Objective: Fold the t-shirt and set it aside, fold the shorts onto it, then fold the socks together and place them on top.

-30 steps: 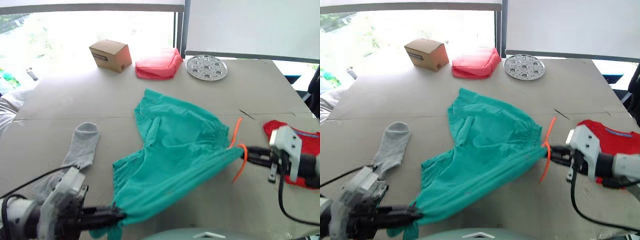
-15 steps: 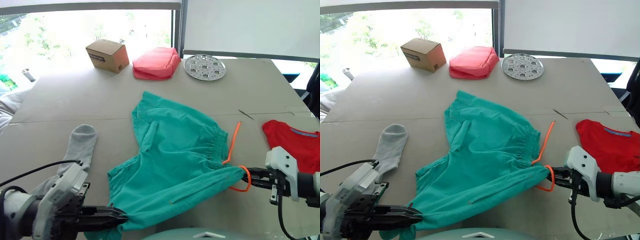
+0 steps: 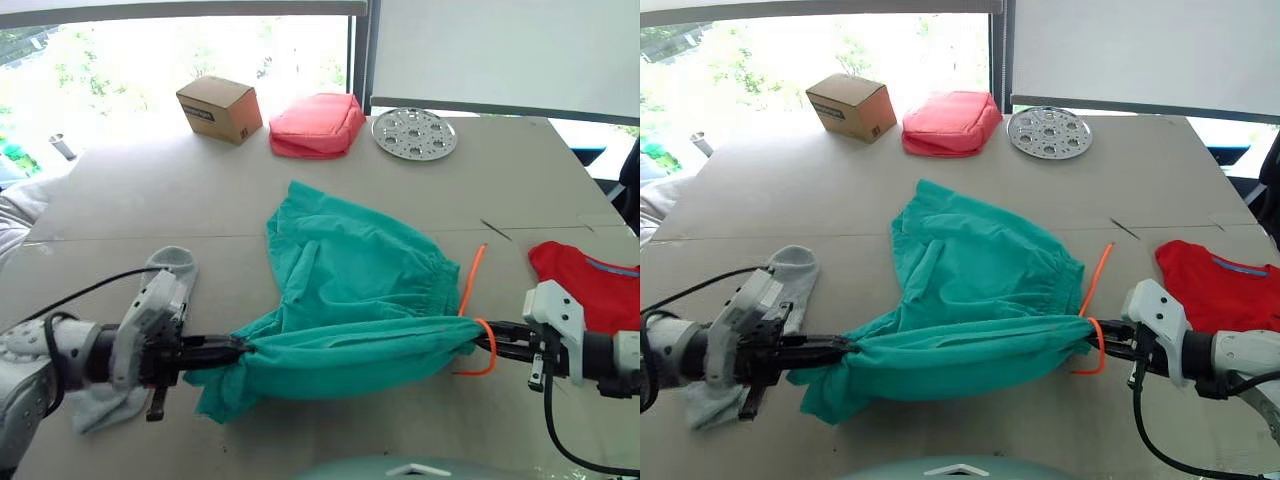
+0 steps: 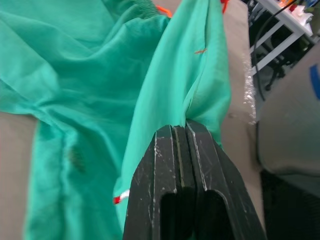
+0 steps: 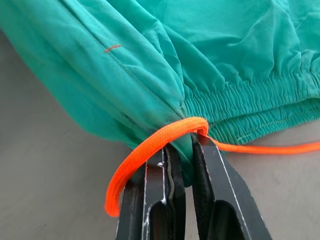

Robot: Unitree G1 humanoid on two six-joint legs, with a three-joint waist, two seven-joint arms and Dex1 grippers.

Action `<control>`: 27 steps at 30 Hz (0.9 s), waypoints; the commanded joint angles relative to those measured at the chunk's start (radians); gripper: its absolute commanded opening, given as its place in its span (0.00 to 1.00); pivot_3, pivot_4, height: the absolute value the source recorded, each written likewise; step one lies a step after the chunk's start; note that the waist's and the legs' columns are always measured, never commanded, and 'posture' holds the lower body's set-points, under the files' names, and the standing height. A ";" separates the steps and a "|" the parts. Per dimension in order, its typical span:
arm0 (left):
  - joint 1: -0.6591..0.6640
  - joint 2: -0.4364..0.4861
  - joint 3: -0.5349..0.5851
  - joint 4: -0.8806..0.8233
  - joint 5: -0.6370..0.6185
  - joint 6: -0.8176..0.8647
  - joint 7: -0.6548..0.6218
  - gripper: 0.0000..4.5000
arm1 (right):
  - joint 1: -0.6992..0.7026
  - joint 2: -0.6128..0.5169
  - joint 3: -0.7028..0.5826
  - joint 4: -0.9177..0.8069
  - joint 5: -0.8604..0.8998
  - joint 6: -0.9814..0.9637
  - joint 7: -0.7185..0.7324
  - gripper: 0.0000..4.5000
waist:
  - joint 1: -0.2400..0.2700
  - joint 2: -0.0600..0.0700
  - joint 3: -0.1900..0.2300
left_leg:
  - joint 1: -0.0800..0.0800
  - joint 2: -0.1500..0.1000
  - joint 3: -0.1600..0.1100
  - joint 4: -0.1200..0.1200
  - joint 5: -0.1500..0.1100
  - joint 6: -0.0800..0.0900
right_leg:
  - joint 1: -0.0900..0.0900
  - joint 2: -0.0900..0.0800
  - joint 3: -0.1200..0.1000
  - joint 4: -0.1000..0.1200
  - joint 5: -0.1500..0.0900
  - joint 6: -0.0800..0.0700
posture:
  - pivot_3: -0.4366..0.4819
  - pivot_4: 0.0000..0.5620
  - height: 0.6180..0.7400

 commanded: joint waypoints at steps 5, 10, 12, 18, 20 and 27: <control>-0.652 -0.067 -0.289 0.398 0.304 -0.198 0.109 0.00 | -0.321 0.054 0.030 0.143 0.044 0.153 -0.176 0.02 | 0.009 -0.004 -0.001 | -0.003 -0.002 -0.003 0.006 0.000 0.001 | 0.002 0.001 -0.001 0.000 0.003 -0.004 | 0.48 0.27 0.99; -0.986 -0.184 -0.459 0.698 0.494 -0.314 0.135 0.00 | -0.524 0.090 0.112 0.244 0.028 0.284 -0.277 0.02 | 0.002 -0.005 -0.002 | -0.005 -0.010 -0.002 0.008 0.000 0.001 | 0.004 0.002 0.001 0.002 0.003 -0.005 | 0.48 0.27 0.99; -1.112 -0.247 -0.521 0.877 0.596 -0.443 0.168 0.00 | -0.594 0.116 0.149 0.286 0.010 0.332 -0.323 0.02 | -0.002 -0.005 -0.002 | -0.006 -0.010 -0.002 0.007 0.000 0.001 | 0.003 0.003 0.001 0.001 0.003 -0.005 | 0.48 0.27 0.99; -1.327 -0.414 -0.593 1.262 0.752 -0.741 0.248 0.00 | -0.700 0.178 0.206 0.392 -0.084 0.368 -0.432 0.02 | 0.000 -0.005 -0.002 | -0.011 -0.011 -0.005 0.010 -0.001 0.004 | 0.002 0.003 0.001 0.001 0.004 -0.004 | 0.48 0.27 0.99; -1.372 -0.460 -0.600 1.360 0.798 -0.800 0.315 0.00 | -0.717 0.194 0.210 0.421 -0.110 0.371 -0.454 0.02 | 0.000 -0.005 -0.002 | -0.011 -0.011 -0.006 0.010 -0.001 0.004 | 0.002 0.003 0.000 0.001 0.005 -0.001 | 0.48 0.27 0.99; -1.395 -0.560 -0.592 1.556 0.869 -0.823 0.405 0.17 | -0.707 0.221 0.247 0.454 -0.127 0.387 -0.429 0.00 | -0.004 -0.005 -0.002 | -0.013 -0.011 -0.007 0.010 -0.001 0.004 | 0.002 0.003 0.000 0.002 0.006 0.001 | 0.48 0.27 0.99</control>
